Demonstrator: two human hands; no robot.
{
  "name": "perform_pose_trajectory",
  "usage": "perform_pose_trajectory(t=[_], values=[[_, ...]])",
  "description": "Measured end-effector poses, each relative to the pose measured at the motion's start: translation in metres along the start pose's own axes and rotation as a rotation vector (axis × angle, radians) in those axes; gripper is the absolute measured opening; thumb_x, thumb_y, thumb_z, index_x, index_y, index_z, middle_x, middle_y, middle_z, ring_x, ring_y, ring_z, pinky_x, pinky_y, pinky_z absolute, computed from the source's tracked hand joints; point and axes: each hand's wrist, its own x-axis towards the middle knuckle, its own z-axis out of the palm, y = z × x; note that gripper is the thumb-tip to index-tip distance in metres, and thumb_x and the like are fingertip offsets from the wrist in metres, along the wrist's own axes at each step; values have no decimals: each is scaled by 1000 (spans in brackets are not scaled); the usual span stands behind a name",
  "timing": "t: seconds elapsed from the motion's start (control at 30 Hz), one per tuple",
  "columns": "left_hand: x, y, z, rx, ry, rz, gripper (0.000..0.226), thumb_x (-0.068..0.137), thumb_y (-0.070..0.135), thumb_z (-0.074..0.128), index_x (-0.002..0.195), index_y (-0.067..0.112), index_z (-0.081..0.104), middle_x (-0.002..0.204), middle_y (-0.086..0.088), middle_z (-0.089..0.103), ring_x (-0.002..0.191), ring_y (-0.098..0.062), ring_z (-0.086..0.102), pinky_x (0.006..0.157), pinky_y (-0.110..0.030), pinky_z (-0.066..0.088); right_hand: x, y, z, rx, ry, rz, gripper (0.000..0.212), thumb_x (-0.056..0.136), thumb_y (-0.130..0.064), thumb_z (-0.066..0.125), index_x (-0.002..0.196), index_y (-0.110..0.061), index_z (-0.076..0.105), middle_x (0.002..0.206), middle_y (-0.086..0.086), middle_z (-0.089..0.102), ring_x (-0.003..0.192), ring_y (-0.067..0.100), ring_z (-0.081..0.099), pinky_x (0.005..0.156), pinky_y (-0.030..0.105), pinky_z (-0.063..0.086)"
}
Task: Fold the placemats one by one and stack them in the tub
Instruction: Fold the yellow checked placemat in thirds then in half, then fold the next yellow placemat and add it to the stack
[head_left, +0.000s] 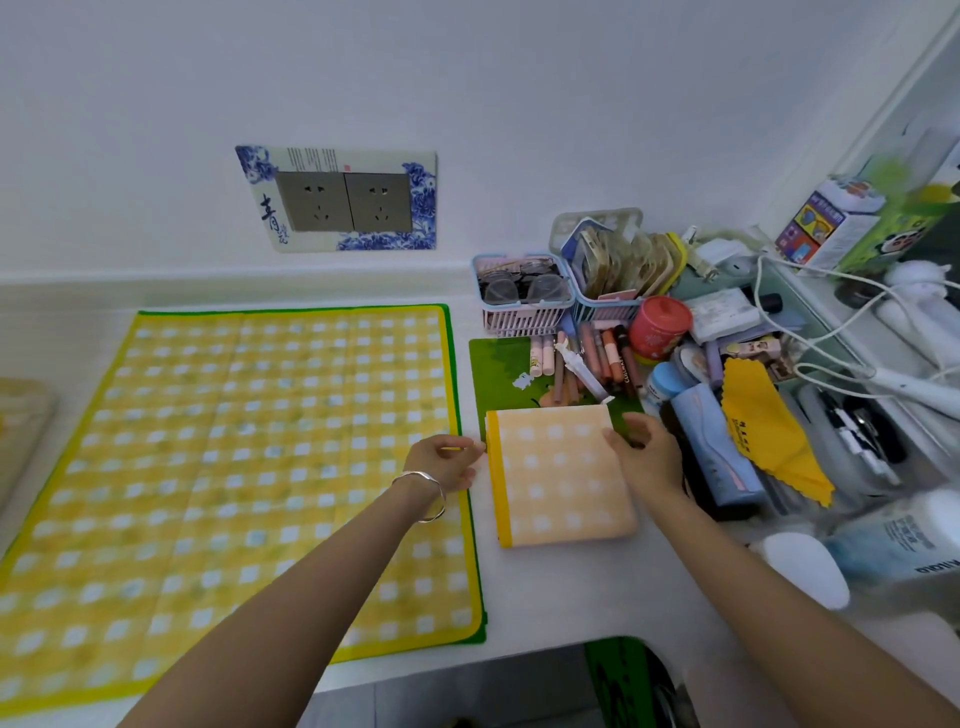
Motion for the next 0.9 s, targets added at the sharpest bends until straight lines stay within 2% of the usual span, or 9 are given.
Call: perform_pose_trajectory(t=[0.1, 0.17, 0.3, 0.43, 0.6, 0.67, 0.73, 0.8, 0.9], values=[[-9, 3, -28, 65, -32, 41, 20, 82, 20, 71, 96, 9, 62, 78, -8, 63, 60, -11, 61, 54, -20, 56, -17, -19, 6, 22, 44, -138, 38, 85, -19, 68, 121, -11, 57, 120, 6, 59, 112, 22, 54, 94, 36, 45], [-17, 4, -53, 97, -42, 67, 19, 84, 23, 68, 97, 11, 62, 85, -7, 63, 65, -12, 62, 54, -19, 55, -36, -36, 19, 65, 11, -201, 36, 86, -19, 67, 121, -13, 57, 121, 0, 57, 113, 16, 50, 94, 30, 41], [-43, -5, -119, 239, 19, 204, 22, 85, 29, 66, 102, 15, 63, 90, -2, 63, 83, -15, 60, 64, -19, 50, -91, -66, 67, 185, -163, -249, 32, 88, -21, 64, 120, -20, 58, 125, -3, 56, 115, 11, 50, 94, 22, 38], [-66, -28, -200, 463, 61, 296, 33, 82, 38, 67, 112, 26, 58, 111, 7, 57, 103, -12, 54, 82, -24, 43, -160, -79, 132, 153, -422, -281, 37, 87, -30, 65, 123, -26, 57, 127, -13, 52, 117, 2, 46, 97, 21, 37], [-94, -63, -280, 628, 108, 342, 37, 84, 38, 65, 117, 23, 59, 124, 4, 56, 116, -14, 48, 95, -24, 36, -230, -73, 199, 137, -594, -213, 23, 85, -28, 68, 107, -30, 64, 121, -11, 60, 120, 6, 51, 98, 21, 38], [-102, -75, -303, 674, 77, 362, 48, 80, 53, 61, 118, 23, 59, 125, 4, 57, 120, -13, 50, 102, -26, 35, -250, -70, 215, 151, -631, -192, 20, 84, -24, 70, 102, -30, 65, 117, -10, 61, 119, 7, 52, 98, 21, 39], [-104, -92, -319, 764, 67, 396, 75, 69, 82, 46, 120, 29, 59, 126, 7, 58, 123, -16, 49, 107, -36, 36, -267, -68, 227, 142, -688, -173, 19, 82, -23, 72, 99, -30, 66, 118, -10, 61, 120, 7, 51, 97, 19, 37], [-104, -106, -328, 908, 64, 387, 87, 60, 93, 32, 122, 37, 56, 134, 11, 53, 134, -21, 38, 111, -47, 26, -278, -64, 236, 91, -748, -165, 21, 80, -25, 74, 98, -31, 67, 125, -10, 57, 122, 5, 48, 101, 20, 35], [-113, -115, -330, 984, 32, 357, 83, 53, 89, 29, 122, 48, 50, 146, 17, 36, 143, -17, 14, 114, -49, 6, -287, -56, 243, -6, -783, -193, 27, 76, -26, 78, 98, -36, 66, 131, -12, 52, 132, 1, 32, 108, 28, 32]])
